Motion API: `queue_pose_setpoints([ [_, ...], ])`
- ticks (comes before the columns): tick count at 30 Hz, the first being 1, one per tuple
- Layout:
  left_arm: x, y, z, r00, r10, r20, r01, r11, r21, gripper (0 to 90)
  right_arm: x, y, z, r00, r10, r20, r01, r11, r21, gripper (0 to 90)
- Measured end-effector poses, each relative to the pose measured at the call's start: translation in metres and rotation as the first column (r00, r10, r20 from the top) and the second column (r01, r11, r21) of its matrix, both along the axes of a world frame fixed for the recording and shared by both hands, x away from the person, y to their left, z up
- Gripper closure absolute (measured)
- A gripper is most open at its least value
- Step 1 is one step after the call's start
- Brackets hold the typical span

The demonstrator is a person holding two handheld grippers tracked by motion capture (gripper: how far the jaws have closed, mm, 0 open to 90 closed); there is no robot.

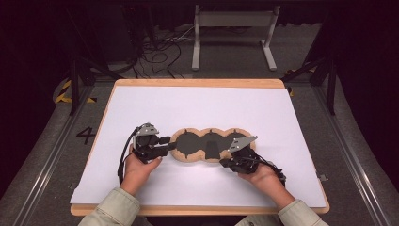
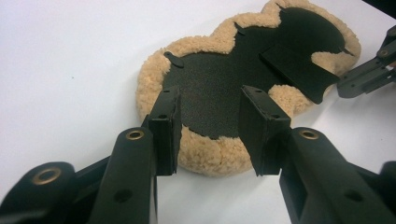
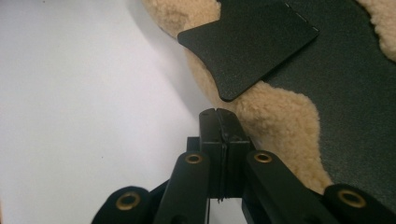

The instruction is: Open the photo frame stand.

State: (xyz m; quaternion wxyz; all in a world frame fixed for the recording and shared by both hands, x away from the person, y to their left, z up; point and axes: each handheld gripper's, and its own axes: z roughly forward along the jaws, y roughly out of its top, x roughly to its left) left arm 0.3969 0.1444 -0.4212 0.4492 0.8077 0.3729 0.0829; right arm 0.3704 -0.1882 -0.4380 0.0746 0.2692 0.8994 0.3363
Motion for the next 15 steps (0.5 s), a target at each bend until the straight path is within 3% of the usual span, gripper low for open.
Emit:
queue_pose_setpoints([
  [9, 0.001, -0.001, -0.001, 1.0, 0.005, -0.008, -0.005, 0.9999, 0.009, 60.0, 0.003, 0.001, 0.002, 1.0, -0.009, 0.002, 0.009, 0.999, 0.031, 90.0],
  [15, 0.002, 0.001, -0.002, 0.9998, 0.017, -0.013, -0.017, 0.9999, 0.003, 59.9, 0.004, -0.001, 0.01, 0.9994, -0.026, 0.024, 0.024, 0.996, 0.084, 90.0],
])
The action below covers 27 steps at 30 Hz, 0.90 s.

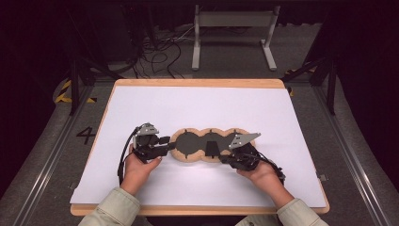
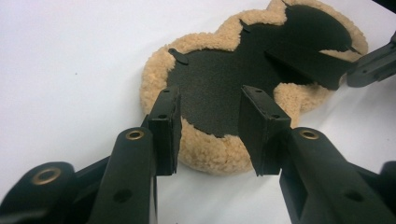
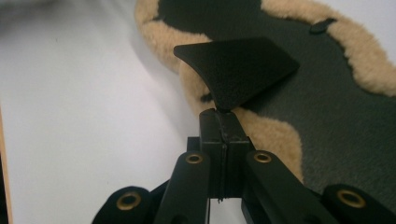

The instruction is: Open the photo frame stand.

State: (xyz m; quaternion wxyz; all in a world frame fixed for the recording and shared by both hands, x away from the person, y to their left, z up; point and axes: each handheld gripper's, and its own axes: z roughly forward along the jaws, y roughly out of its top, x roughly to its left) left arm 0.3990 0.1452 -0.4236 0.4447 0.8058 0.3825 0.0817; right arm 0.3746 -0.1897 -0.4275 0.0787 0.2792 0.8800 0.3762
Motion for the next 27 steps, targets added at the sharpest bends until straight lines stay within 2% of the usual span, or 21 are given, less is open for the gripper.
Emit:
queue_pose_setpoints([
  [7, 0.0, 0.004, -0.002, 1.0, -0.008, -0.003, 0.008, 0.9999, -0.009, 55.6, 0.006, 0.001, 0.01, 0.9986, -0.047, 0.023, 0.045, 0.996, 0.072, 90.0],
  [11, -0.002, 0.005, -0.002, 1.0, 0.006, -0.007, -0.006, 0.9999, -0.013, 55.6, 0.007, 0.001, 0.01, 0.9976, -0.065, 0.023, 0.062, 0.994, 0.094, 90.0],
  [17, -0.001, 0.007, -0.002, 0.9998, 0.015, -0.013, -0.015, 0.9999, -0.004, 54.2, 0.004, -0.004, 0.013, 0.998, -0.06, 0.02, 0.059, 0.996, 0.06, 90.0],
  [19, 0.0, 0.007, -0.002, 0.9995, 0.024, -0.018, -0.025, 0.9997, -0.003, 52.7, 0.001, -0.009, 0.017, 0.9965, -0.071, 0.045, 0.069, 0.997, 0.043, 87.7],
  [21, 0.001, 0.006, -0.001, 0.9994, 0.028, -0.019, -0.028, 0.9995, 0.013, 50.8, 0.0, -0.017, 0.023, 0.9925, -0.103, 0.066, 0.1, 0.994, 0.051, 81.7],
  [24, 0.0, 0.005, 0.001, 0.9994, 0.032, -0.009, -0.032, 0.9994, 0.017, 49.0, 0.001, -0.024, 0.026, 0.9878, -0.134, 0.08, 0.13, 0.99, 0.056, 79.3],
  [27, 0.0, 0.005, 0.001, 0.9993, 0.035, -0.013, -0.035, 0.9993, 0.015, 47.4, 0.004, -0.036, 0.03, 0.9811, -0.174, 0.084, 0.167, 0.982, 0.086, 76.5],
])
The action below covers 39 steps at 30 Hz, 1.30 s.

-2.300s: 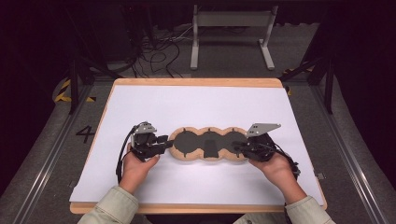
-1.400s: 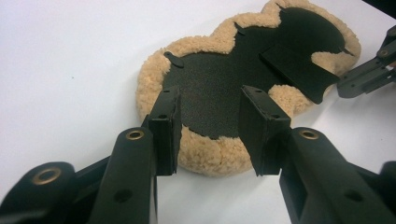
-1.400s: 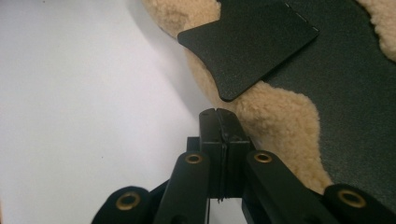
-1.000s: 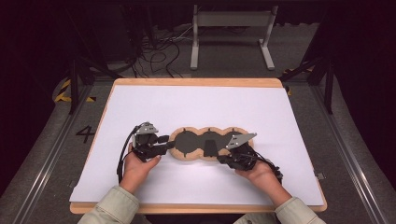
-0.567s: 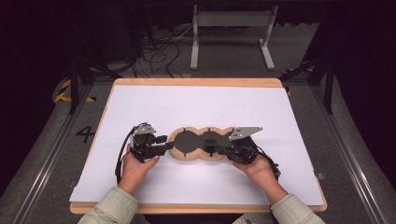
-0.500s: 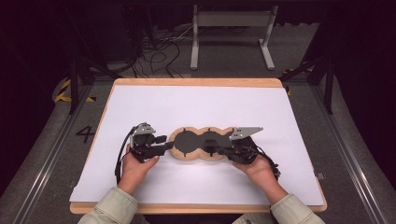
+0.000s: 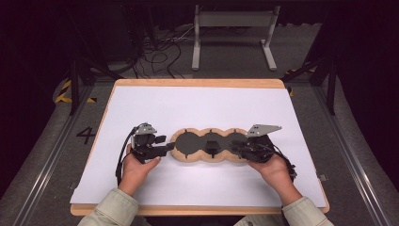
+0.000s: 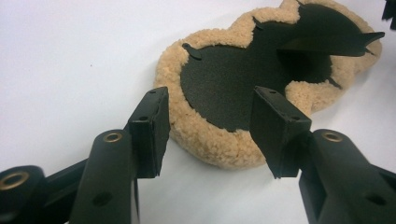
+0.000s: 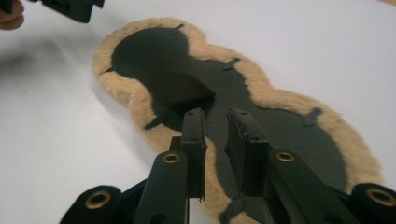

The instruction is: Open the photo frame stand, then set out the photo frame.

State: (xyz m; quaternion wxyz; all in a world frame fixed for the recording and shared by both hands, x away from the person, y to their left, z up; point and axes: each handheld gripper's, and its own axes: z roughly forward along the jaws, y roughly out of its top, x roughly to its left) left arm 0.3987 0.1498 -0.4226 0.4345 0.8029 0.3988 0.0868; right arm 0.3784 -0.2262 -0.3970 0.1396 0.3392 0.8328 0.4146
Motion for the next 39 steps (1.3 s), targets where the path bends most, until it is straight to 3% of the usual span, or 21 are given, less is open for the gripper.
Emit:
queue_pose_setpoints([
  [9, 0.004, 0.004, -0.001, 0.999, 0.025, -0.037, -0.026, 0.9996, -0.015, 47.1, 0.004, -0.025, 0.007, 0.9969, -0.077, 0.014, 0.077, 0.997, -0.002, 73.4],
  [15, 0.006, 0.004, -0.002, 0.9985, 0.033, -0.045, -0.033, 0.9994, -0.007, 45.0, 0.009, -0.035, 0.007, 0.9941, -0.108, -0.003, 0.108, 0.994, -0.014, 64.8],
  [22, 0.012, 0.004, -0.009, 0.9937, 0.046, -0.102, -0.045, 0.9989, 0.012, 39.8, 0.015, -0.044, 0.002, 0.9868, -0.157, -0.039, 0.156, 0.987, -0.024, 50.0],
  [27, 0.014, 0.004, -0.012, 0.9922, 0.042, -0.117, -0.041, 0.999, 0.016, 41.2, 0.02, -0.049, -0.006, 0.9791, -0.184, -0.087, 0.181, 0.983, -0.039, 42.4],
  [31, 0.017, 0.002, -0.017, 0.9883, 0.043, -0.146, -0.04, 0.9988, 0.027, 37.0, 0.025, -0.051, -0.014, 0.9736, -0.202, -0.105, 0.197, 0.978, -0.062, 32.2],
  [39, 0.022, -0.001, -0.026, 0.9804, 0.032, -0.195, -0.027, 0.9992, 0.029, 31.2, 0.03, -0.05, -0.027, 0.9664, -0.2, -0.162, 0.19, 0.979, -0.073, 26.8],
])
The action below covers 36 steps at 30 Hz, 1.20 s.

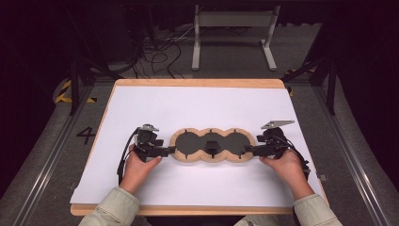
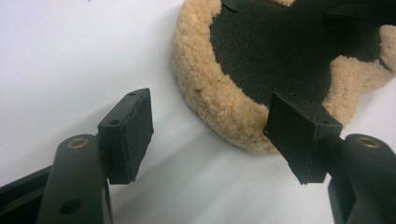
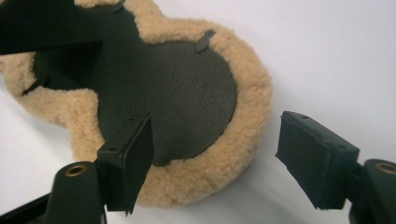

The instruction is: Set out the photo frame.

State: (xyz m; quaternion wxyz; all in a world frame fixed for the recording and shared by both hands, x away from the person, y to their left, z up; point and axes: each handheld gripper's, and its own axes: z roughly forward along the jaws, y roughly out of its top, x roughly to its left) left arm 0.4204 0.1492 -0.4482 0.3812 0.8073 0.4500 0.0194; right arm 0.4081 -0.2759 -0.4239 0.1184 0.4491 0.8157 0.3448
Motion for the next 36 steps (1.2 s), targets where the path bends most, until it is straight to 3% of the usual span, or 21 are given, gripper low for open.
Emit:
queue_pose_setpoints([
  [3, 0.001, 0.0, 0.0, 0.9999, 0.001, -0.013, -0.001, 1.0, 0.004, 29.7, 0.001, 0.001, -0.004, 0.9995, 0.007, -0.029, -0.008, 1.0, -0.001, 25.8],
  [8, 0.004, 0.0, -0.004, 0.9985, 0.001, -0.056, -0.003, 0.9995, -0.033, 25.5, 0.001, 0.003, -0.008, 0.9967, 0.028, -0.076, -0.028, 1.0, 0.007, 22.4],
  [15, 0.007, 0.001, -0.006, 0.9977, -0.003, -0.068, 0.0, 0.9984, -0.056, 24.7, 0.003, -0.002, -0.011, 0.9923, 0.009, -0.124, -0.003, 0.999, 0.043, 20.7],
  [17, 0.006, 0.001, -0.004, 0.9985, 0.002, -0.055, -0.005, 0.9984, -0.056, 24.3, 0.003, -0.004, -0.012, 0.9908, 0.011, -0.135, -0.003, 0.999, 0.053, 20.2],
  [19, 0.005, -0.002, -0.003, 0.9991, -0.009, -0.041, 0.006, 0.9986, -0.053, 24.3, 0.002, -0.005, -0.011, 0.9898, 0.013, -0.142, -0.006, 0.999, 0.051, 20.1],
  [25, 0.005, -0.012, -0.006, 0.9966, -0.038, -0.073, 0.034, 0.9977, -0.058, 22.6, 0.0, -0.005, -0.013, 0.9849, 0.051, -0.166, -0.04, 0.997, 0.069, 20.8],
  [29, 0.006, -0.014, -0.006, 0.9974, -0.044, -0.057, 0.041, 0.9982, -0.043, 22.3, -0.001, -0.002, -0.014, 0.9823, 0.077, -0.171, -0.068, 0.996, 0.06, 18.6],
  [36, 0.008, -0.02, -0.005, 0.9966, -0.045, -0.069, 0.043, 0.9983, -0.039, 22.2, 0.0, -0.001, -0.014, 0.9815, 0.075, -0.176, -0.066, 0.996, 0.059, 17.8],
])
